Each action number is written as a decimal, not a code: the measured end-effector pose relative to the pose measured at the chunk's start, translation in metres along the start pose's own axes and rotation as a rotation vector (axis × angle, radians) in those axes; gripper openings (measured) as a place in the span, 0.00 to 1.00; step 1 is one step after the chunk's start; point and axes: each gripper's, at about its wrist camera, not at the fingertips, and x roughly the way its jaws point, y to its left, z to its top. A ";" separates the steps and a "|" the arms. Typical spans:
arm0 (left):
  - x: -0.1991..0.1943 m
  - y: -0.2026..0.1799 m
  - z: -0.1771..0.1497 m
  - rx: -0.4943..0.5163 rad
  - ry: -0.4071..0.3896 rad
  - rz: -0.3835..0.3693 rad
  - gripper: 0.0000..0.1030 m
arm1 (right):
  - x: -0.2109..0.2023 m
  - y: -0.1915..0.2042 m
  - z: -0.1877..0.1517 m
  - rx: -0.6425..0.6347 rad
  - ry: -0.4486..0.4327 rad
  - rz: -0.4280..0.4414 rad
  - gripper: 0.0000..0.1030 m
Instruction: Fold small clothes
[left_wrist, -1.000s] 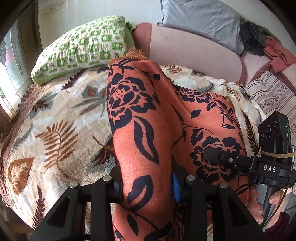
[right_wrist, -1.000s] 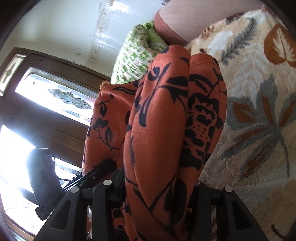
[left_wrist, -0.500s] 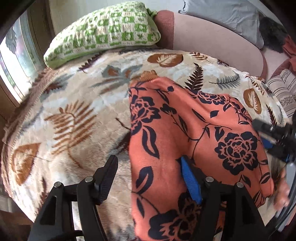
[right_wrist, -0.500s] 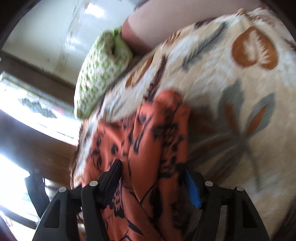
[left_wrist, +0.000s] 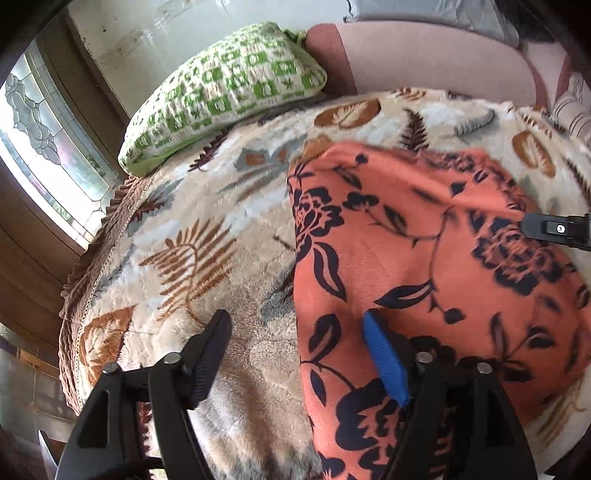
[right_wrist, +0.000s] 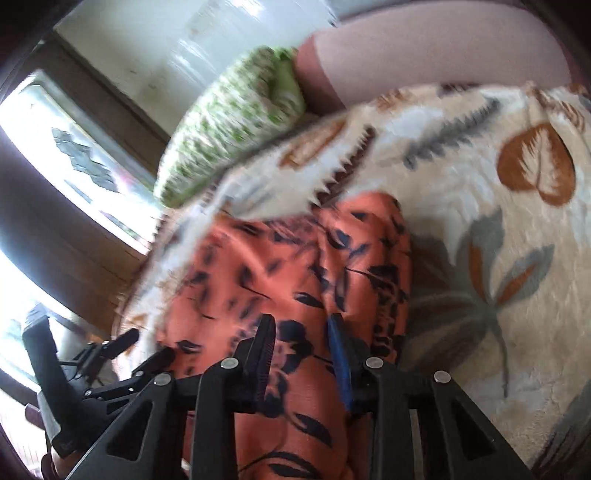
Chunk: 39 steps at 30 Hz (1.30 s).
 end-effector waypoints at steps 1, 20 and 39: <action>0.003 0.001 -0.001 -0.012 -0.004 0.003 0.82 | 0.004 -0.006 0.000 0.027 0.017 0.011 0.32; -0.032 -0.001 -0.027 0.014 0.038 -0.035 0.81 | -0.042 0.028 -0.085 -0.101 0.042 -0.127 0.36; -0.175 0.055 -0.011 -0.155 -0.253 -0.061 0.81 | -0.176 0.135 -0.103 -0.237 -0.393 -0.265 0.65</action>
